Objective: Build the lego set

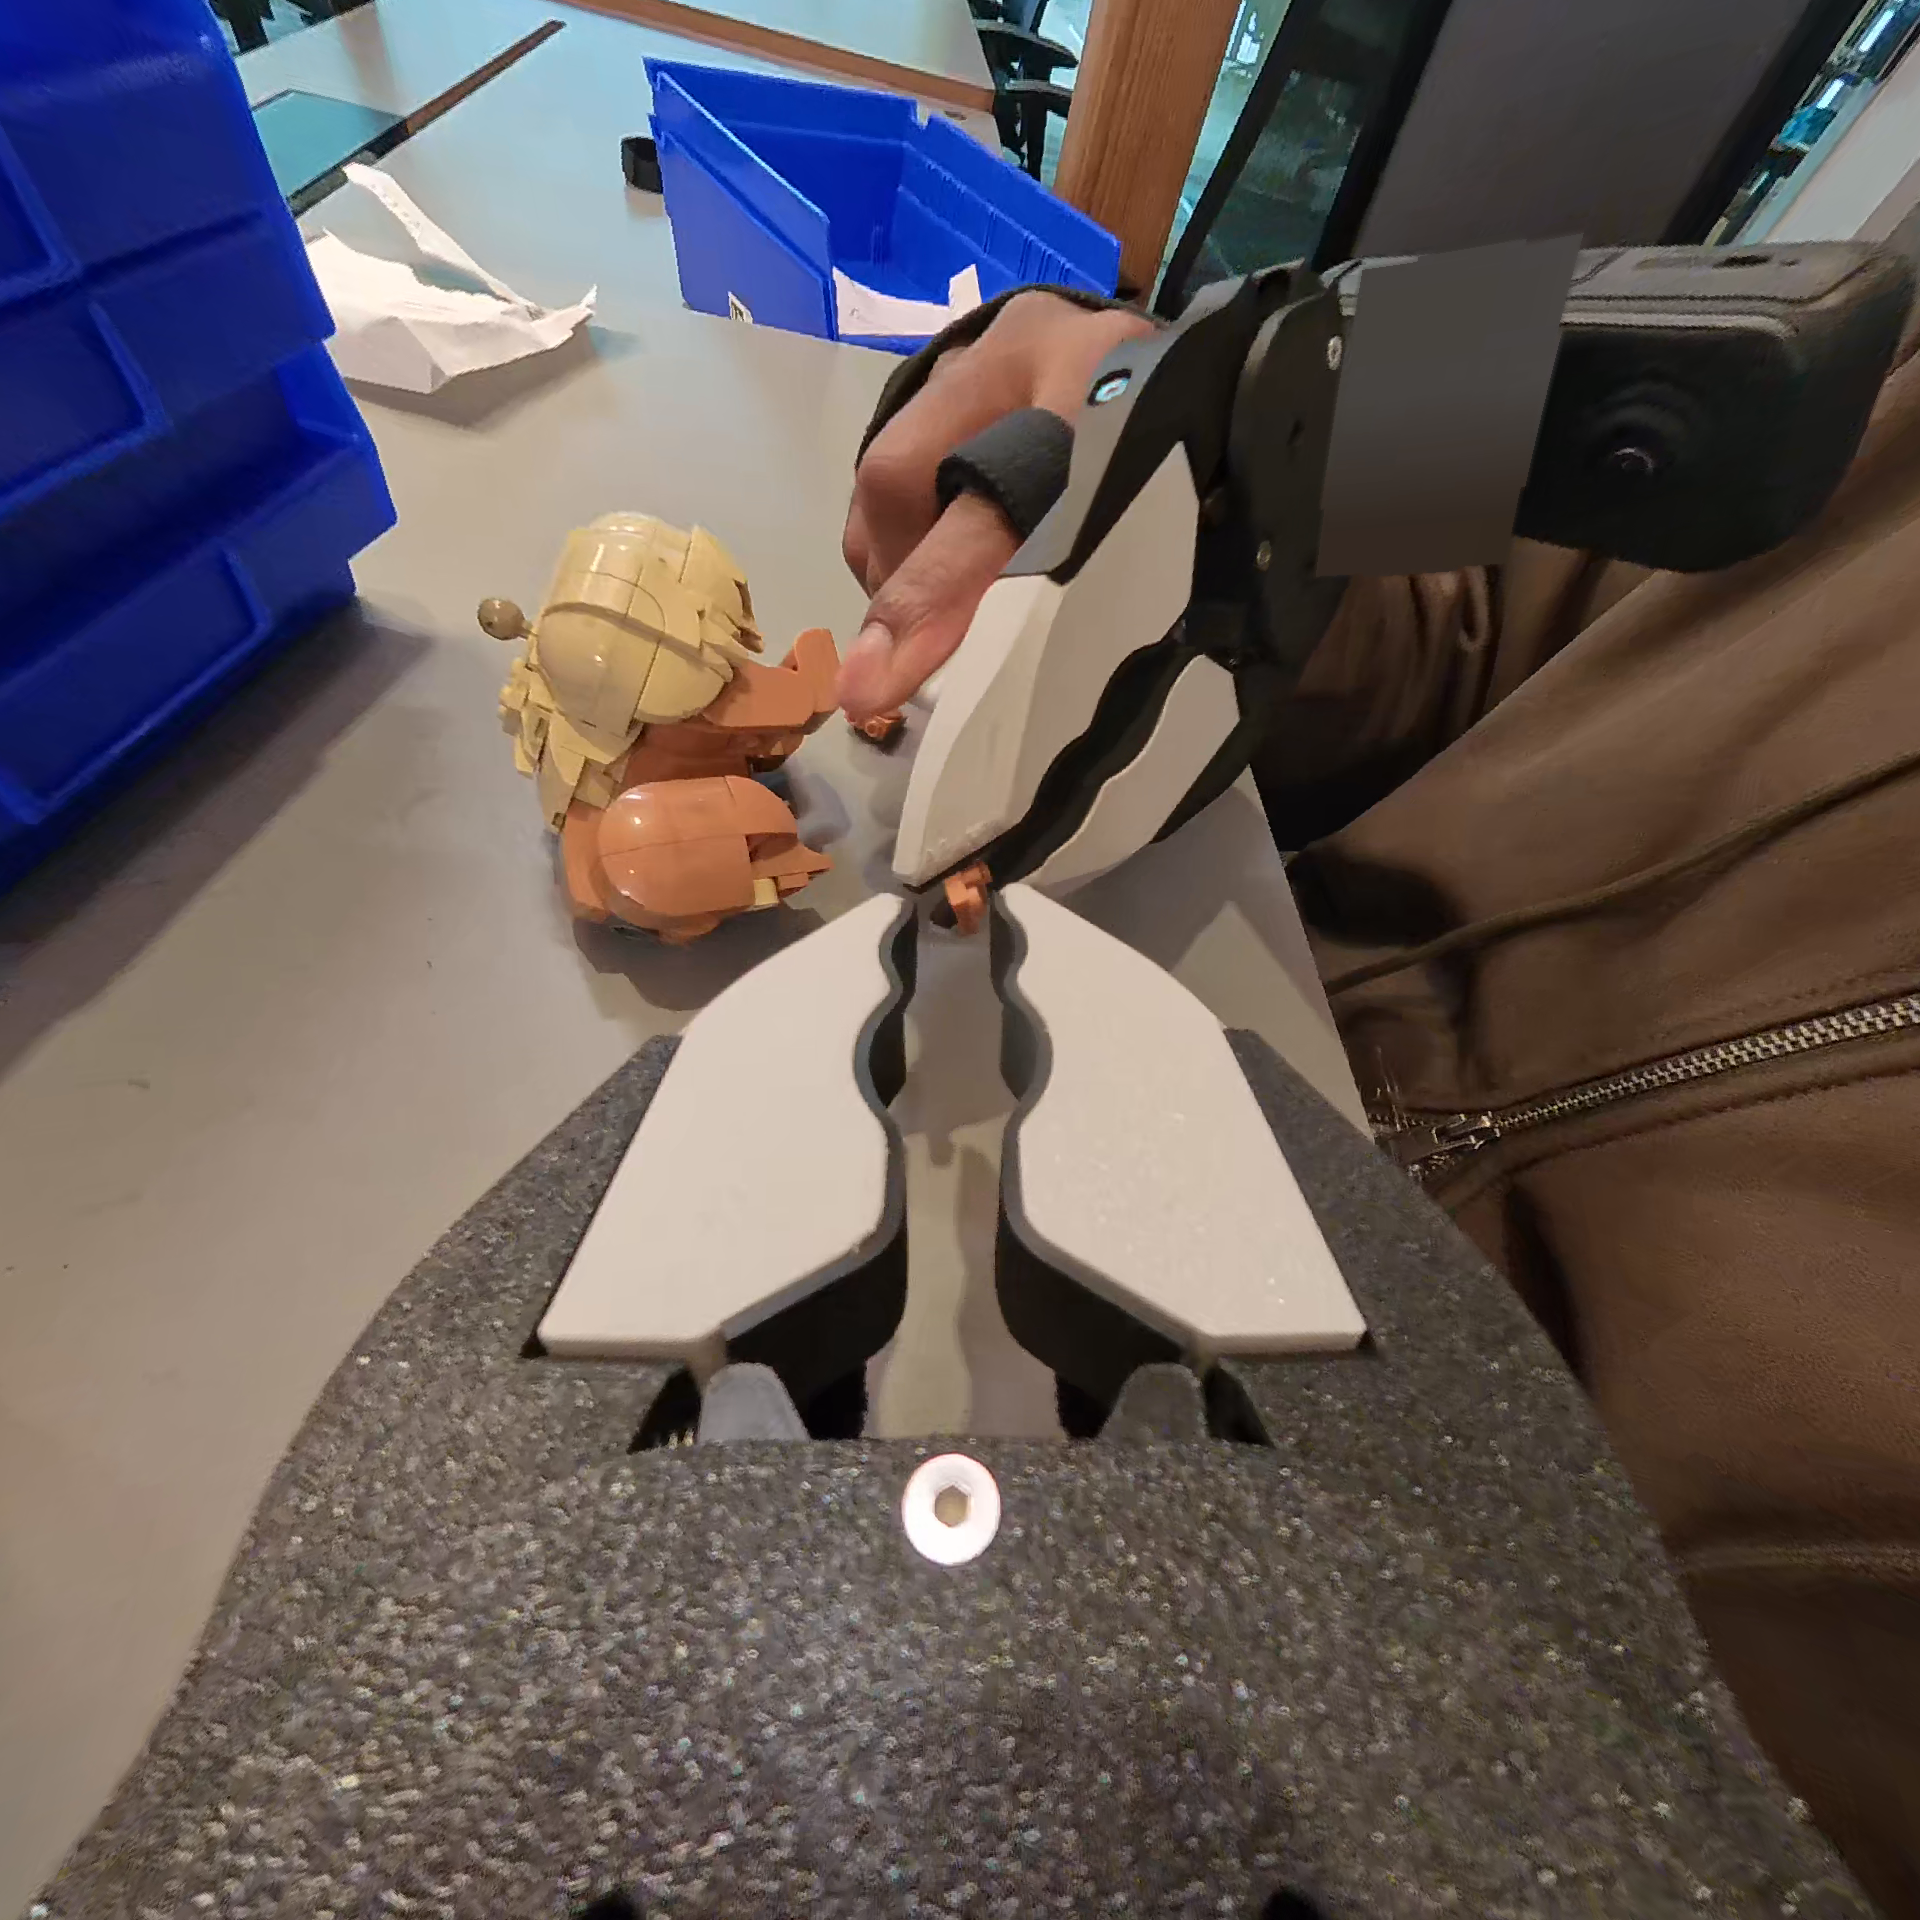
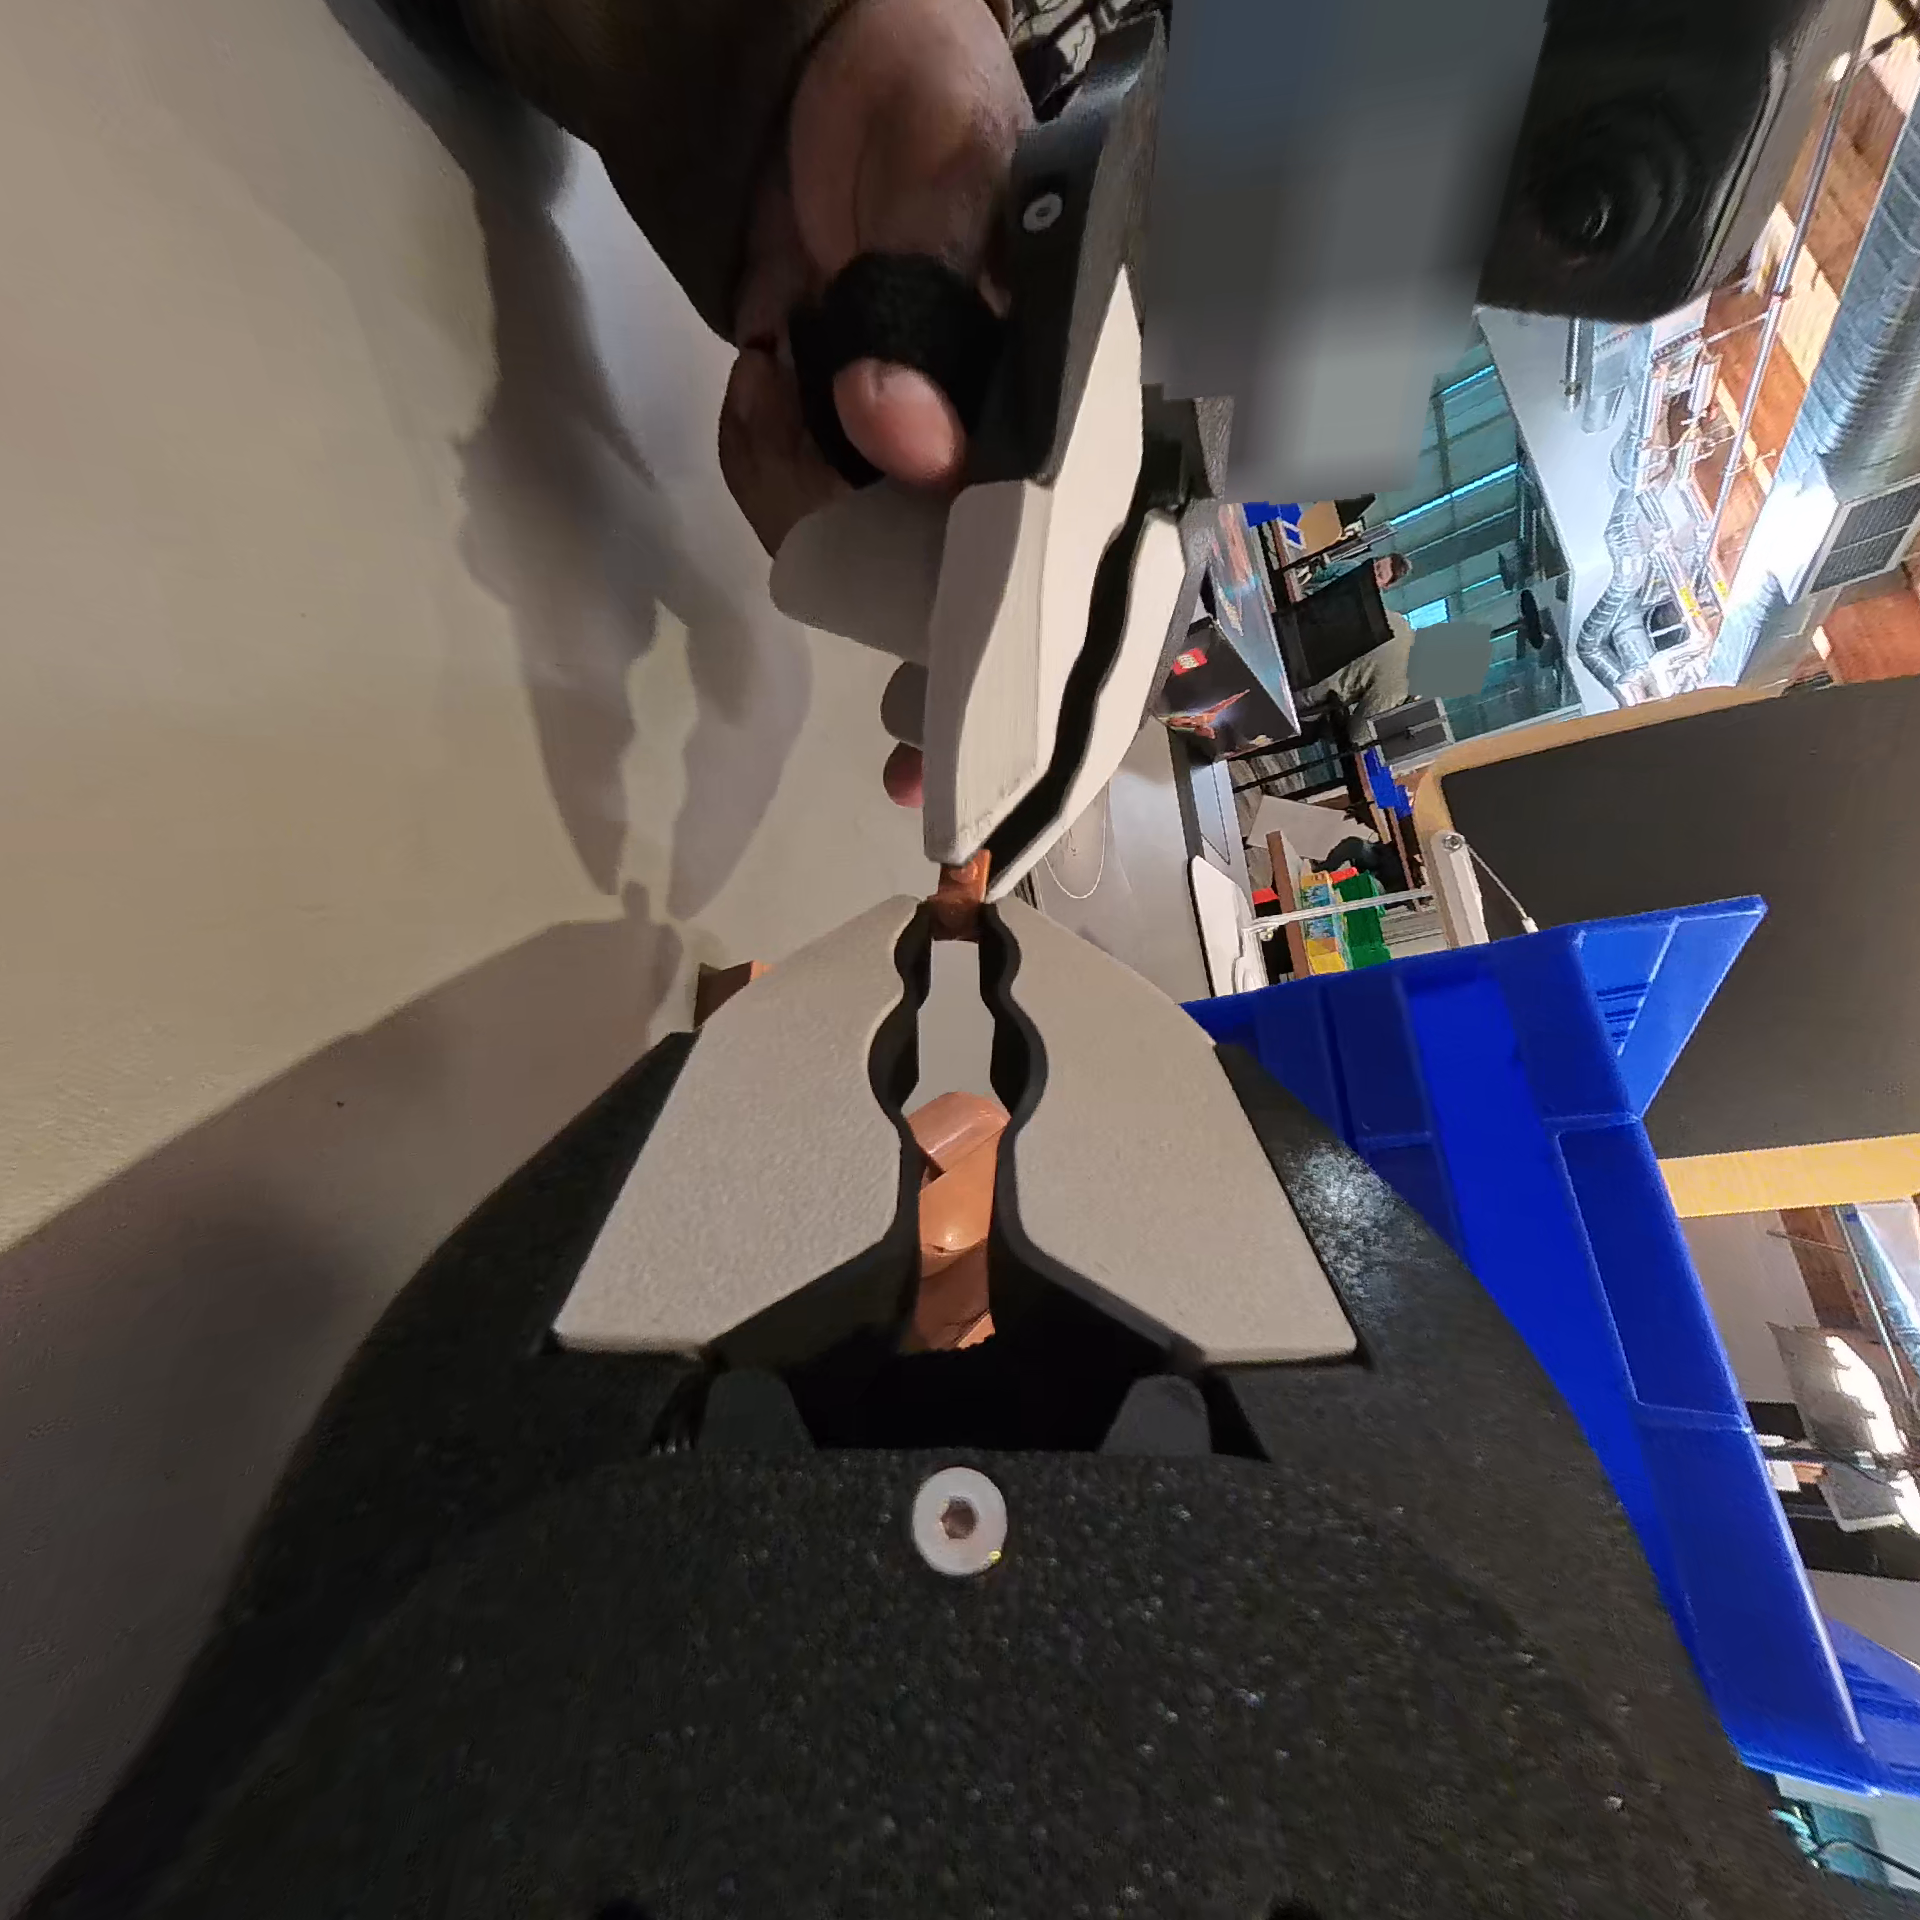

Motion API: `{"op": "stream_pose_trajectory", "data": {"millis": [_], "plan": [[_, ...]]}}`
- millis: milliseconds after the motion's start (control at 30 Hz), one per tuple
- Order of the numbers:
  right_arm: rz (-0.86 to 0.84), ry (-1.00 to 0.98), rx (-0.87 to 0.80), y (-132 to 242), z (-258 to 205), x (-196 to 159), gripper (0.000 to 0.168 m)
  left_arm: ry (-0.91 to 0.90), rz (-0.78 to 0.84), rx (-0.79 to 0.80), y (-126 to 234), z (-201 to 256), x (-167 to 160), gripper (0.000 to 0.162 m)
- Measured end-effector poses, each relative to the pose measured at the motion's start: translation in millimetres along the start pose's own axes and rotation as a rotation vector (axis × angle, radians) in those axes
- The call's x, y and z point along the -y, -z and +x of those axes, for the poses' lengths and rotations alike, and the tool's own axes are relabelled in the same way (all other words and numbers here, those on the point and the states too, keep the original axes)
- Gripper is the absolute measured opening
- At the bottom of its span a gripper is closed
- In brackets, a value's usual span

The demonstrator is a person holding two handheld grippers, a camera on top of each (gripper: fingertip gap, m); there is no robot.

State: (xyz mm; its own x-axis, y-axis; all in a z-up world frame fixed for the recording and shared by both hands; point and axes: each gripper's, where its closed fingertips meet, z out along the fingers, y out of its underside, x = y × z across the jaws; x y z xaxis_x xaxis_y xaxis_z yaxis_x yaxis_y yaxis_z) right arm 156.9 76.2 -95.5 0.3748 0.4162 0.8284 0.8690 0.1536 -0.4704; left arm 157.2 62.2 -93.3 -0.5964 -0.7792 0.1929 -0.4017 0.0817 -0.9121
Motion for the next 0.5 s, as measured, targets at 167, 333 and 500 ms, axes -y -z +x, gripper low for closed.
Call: {"op": "stream_pose_trajectory", "data": {"millis": [167,333,500], "plan": [[-0.010,0.029,-0.004,-1,-1,-1,0.008,0.022,-0.004,-0.021,-2,2,-2,0.007],[-0.009,0.018,-0.056,0,7,-2,0.009,0.034,0.039,-0.008,-1,-2,4,0.005],[-0.019,-0.040,-0.154,2,23,0,0.018,0.023,0.131,0.042,4,-9,18,0.004]]}}
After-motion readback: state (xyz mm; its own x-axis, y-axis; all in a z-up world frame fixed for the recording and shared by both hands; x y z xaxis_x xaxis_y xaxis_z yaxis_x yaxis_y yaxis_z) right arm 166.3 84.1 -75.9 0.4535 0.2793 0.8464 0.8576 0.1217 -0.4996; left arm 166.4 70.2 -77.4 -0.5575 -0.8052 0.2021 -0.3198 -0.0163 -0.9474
